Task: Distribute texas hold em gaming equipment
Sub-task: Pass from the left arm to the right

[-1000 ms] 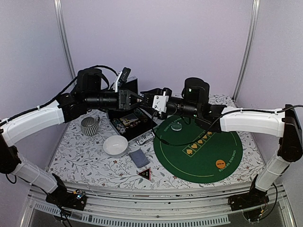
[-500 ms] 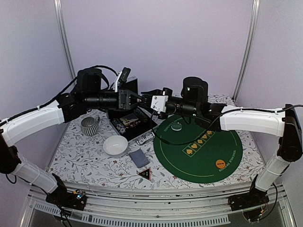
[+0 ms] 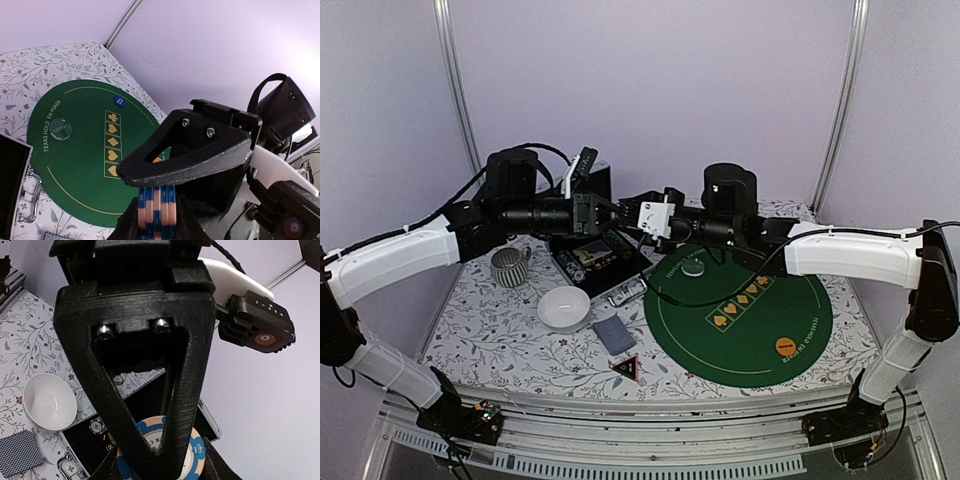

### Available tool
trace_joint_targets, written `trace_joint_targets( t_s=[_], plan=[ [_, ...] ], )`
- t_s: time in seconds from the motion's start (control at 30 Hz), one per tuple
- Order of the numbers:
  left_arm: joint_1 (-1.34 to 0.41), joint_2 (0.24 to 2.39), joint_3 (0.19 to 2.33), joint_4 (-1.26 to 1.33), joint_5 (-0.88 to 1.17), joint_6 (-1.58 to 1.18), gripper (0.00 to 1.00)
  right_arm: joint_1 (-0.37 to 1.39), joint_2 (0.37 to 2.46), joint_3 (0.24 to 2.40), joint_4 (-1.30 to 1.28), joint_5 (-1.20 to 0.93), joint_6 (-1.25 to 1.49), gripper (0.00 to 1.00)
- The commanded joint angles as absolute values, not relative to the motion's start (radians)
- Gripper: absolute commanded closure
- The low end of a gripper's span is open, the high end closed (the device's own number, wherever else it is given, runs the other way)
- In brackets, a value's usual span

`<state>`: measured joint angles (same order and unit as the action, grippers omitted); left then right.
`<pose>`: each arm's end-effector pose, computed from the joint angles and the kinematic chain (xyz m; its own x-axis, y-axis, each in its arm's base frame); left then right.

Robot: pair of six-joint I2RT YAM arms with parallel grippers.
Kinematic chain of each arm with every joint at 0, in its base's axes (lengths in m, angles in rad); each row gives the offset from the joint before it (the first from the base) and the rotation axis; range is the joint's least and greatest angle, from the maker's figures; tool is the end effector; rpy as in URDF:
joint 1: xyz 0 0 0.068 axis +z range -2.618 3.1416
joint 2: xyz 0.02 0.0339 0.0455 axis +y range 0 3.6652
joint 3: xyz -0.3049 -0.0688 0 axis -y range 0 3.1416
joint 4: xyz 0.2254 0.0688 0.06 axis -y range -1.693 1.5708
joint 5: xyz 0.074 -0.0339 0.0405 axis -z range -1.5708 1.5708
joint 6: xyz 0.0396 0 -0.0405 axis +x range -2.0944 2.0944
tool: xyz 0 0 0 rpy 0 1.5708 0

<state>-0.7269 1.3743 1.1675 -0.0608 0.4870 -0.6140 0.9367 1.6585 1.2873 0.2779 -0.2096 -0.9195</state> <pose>0.2107 -0.2122 0.3962 -0.6942 -0.0640 -0.7170 0.6418 0.3958 -0.6568 0.2249 0.3197 0.3809 0.6908 -0.3736 -0.6190 -0.5960 0.1904 -0.7801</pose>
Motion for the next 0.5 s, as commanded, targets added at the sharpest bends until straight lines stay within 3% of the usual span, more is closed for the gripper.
trace_joint_targets(
  t_s=[0.0, 0.47],
  plan=[
    [-0.726, 1.401, 1.145, -0.041, 0.521, -0.591, 0.79, 0.937, 1.650, 1.283, 0.296, -0.179, -0.859, 0.98],
    [-0.716, 1.385, 1.127, -0.018, 0.526, -0.587, 0.61, 0.936, 1.657, 1.294, 0.277, -0.172, -0.867, 0.99]
  ],
)
